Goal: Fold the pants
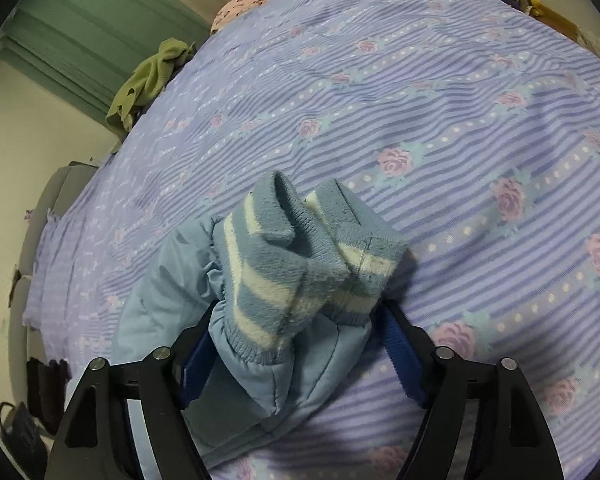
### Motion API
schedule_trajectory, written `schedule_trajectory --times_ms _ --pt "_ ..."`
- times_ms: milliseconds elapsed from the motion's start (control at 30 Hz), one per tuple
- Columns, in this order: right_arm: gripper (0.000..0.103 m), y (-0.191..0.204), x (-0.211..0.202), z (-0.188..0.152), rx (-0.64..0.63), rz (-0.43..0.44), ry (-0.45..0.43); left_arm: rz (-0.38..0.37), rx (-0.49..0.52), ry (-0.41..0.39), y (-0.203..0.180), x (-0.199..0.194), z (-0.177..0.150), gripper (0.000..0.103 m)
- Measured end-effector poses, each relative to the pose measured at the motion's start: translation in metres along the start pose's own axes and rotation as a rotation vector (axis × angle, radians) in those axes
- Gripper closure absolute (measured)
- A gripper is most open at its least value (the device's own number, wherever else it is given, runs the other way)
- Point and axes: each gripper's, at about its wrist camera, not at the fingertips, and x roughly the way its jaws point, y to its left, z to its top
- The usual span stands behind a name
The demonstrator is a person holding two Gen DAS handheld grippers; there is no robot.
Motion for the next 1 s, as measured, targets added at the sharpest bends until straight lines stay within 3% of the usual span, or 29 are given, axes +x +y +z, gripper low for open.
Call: schedule_trajectory --times_ms 33,167,233,433,633,800,900,1000 --pt "0.027 0.003 0.001 0.0 -0.009 -0.013 -0.001 0.001 0.001 -0.002 0.0 0.001 0.0 0.093" --pt "0.059 0.012 -0.006 -0.001 0.018 0.017 0.007 -0.006 -0.014 0.002 0.003 0.001 0.0 0.093" --pt "0.064 0.013 -0.02 -0.003 0.049 0.02 -0.009 -0.022 -0.027 0.015 0.005 0.0 0.002 0.093" --pt "0.066 0.042 -0.104 -0.037 -0.067 -0.092 -0.156 -0.066 -0.039 0.066 0.002 -0.006 0.003 0.093" --pt "0.066 0.055 -0.182 -0.077 -0.098 -0.158 -0.235 -0.114 -0.003 0.118 -0.02 -0.019 -0.006 0.093" --pt "0.066 0.051 -0.206 -0.099 -0.094 -0.225 -0.233 -0.091 0.034 0.126 -0.04 -0.028 -0.006 0.094" --pt "0.066 0.042 -0.207 -0.098 -0.062 -0.241 -0.229 -0.176 0.001 0.082 -0.046 -0.049 -0.003 0.093" --pt "0.066 0.033 -0.207 -0.096 -0.024 -0.224 -0.222 -0.193 -0.02 0.093 -0.048 -0.047 0.0 0.093"
